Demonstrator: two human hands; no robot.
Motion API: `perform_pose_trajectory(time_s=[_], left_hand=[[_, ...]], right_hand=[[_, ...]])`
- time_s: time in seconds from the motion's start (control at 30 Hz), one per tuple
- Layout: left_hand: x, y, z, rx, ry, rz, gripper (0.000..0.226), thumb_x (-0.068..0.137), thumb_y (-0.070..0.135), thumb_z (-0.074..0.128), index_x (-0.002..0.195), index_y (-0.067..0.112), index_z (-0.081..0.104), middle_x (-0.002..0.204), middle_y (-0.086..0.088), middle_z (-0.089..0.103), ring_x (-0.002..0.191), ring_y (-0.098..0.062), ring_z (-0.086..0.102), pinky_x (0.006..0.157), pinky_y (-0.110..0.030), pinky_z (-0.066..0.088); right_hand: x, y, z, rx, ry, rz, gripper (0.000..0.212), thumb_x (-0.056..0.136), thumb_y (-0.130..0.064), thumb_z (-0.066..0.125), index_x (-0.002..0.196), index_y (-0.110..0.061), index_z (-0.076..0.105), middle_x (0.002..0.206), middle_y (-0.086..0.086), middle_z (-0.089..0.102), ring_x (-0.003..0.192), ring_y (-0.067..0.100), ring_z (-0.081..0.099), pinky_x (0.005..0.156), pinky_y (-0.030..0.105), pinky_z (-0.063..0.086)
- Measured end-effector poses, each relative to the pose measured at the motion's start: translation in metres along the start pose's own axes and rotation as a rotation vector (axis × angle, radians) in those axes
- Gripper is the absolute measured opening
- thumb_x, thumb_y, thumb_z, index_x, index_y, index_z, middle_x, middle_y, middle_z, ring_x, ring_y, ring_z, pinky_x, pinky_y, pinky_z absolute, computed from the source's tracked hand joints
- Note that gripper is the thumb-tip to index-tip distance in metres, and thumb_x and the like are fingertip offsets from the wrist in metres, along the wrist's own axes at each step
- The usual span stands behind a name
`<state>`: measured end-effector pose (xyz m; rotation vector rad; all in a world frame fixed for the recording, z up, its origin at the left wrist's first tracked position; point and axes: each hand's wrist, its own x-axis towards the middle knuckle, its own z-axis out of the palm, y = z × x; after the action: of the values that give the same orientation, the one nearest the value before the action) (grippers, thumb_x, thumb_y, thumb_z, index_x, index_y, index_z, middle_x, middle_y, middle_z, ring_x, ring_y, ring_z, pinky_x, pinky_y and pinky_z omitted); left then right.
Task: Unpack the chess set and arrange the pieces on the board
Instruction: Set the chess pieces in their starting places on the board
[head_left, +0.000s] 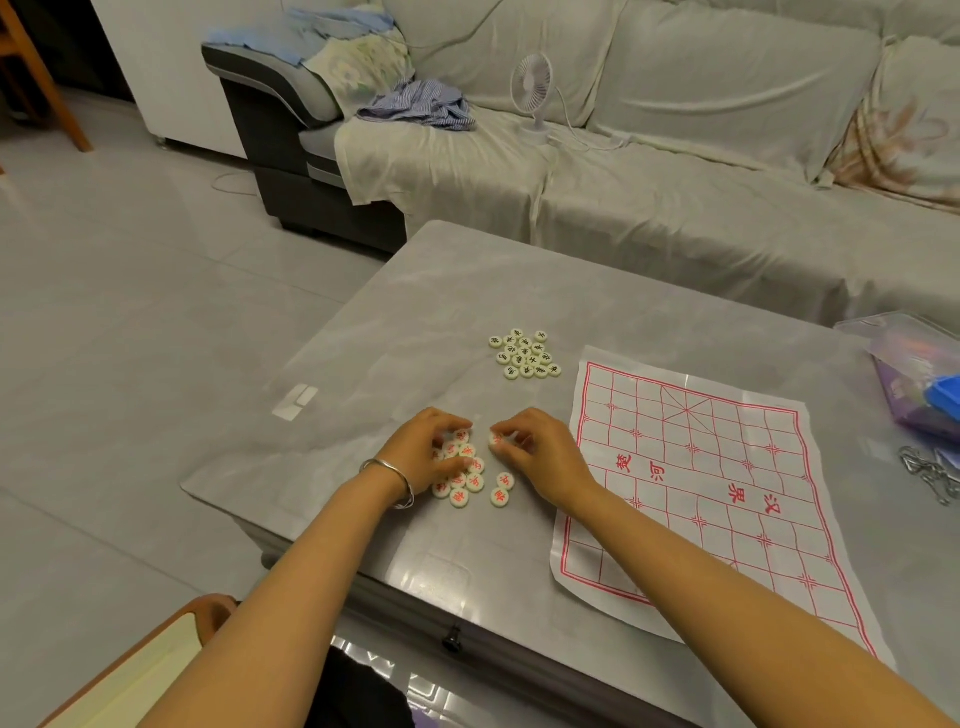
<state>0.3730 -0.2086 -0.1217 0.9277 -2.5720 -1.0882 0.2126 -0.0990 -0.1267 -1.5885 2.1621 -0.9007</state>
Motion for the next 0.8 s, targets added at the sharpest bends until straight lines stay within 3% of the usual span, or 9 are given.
perform_pose_trajectory(time_s=[0.1,0.27,0.47,0.57,0.67,0.73,0.8], left_hand=[[0.006,0.005,0.005,-0.050,0.023,0.000,0.043,0.082,0.016,0.068,0.123,0.021,0.056,0.106,0.003,0.052,0.084,-0.007,0.049,0.079,-0.015,0.042],[0.021,0.013,0.015,-0.085,0.033,0.014,0.036,0.082,0.015,0.068,0.116,0.022,0.061,0.101,0.002,0.057,0.077,-0.004,0.052,0.068,-0.005,0.042],[0.025,0.021,0.020,-0.097,0.022,0.046,0.036,0.082,0.018,0.067,0.117,0.023,0.059,0.102,0.003,0.057,0.079,-0.003,0.052,0.067,-0.002,0.043],[0.025,0.012,0.006,-0.104,0.068,0.012,0.035,0.081,0.025,0.068,0.115,0.025,0.059,0.105,0.005,0.056,0.084,-0.010,0.054,0.070,-0.008,0.043],[0.020,0.002,-0.006,-0.118,0.041,-0.039,0.029,0.080,0.025,0.070,0.108,0.027,0.061,0.100,0.006,0.061,0.085,-0.013,0.055,0.072,-0.015,0.046],[0.013,-0.001,-0.010,-0.095,-0.005,-0.065,0.028,0.079,0.026,0.071,0.106,0.025,0.062,0.095,0.006,0.062,0.084,-0.014,0.057,0.072,-0.015,0.046],[0.007,-0.002,-0.012,-0.083,-0.038,-0.087,0.030,0.077,0.030,0.073,0.104,0.025,0.063,0.094,0.005,0.062,0.082,-0.013,0.056,0.071,-0.015,0.047]], right_hand=[[0.004,0.019,-0.026,0.038,0.130,0.074,0.021,0.088,-0.018,0.063,0.108,-0.015,0.068,0.098,-0.004,0.060,0.078,0.002,0.052,0.069,0.009,0.043],[0.006,0.075,-0.078,-0.011,0.312,0.276,0.022,0.087,-0.016,0.064,0.108,-0.010,0.068,0.103,0.007,0.064,0.083,0.012,0.055,0.072,0.017,0.044],[0.007,0.101,-0.084,-0.085,0.255,0.426,0.030,0.086,-0.020,0.066,0.115,-0.011,0.064,0.116,0.008,0.061,0.098,0.019,0.057,0.090,0.031,0.048],[0.009,0.075,-0.074,-0.050,0.298,0.339,0.033,0.086,-0.022,0.066,0.118,-0.017,0.060,0.118,0.000,0.052,0.100,0.017,0.054,0.085,0.025,0.046],[0.006,0.031,-0.049,0.027,0.078,0.139,0.032,0.086,-0.026,0.065,0.116,-0.018,0.060,0.109,-0.005,0.050,0.091,0.011,0.052,0.077,0.019,0.042],[0.005,0.009,-0.028,0.000,-0.088,0.104,0.042,0.086,-0.033,0.064,0.124,-0.018,0.055,0.115,-0.003,0.050,0.092,0.009,0.051,0.081,0.020,0.043],[0.005,-0.004,-0.009,-0.031,-0.152,0.111,0.054,0.085,-0.037,0.064,0.132,-0.018,0.047,0.122,0.000,0.048,0.100,0.011,0.050,0.086,0.022,0.042]])
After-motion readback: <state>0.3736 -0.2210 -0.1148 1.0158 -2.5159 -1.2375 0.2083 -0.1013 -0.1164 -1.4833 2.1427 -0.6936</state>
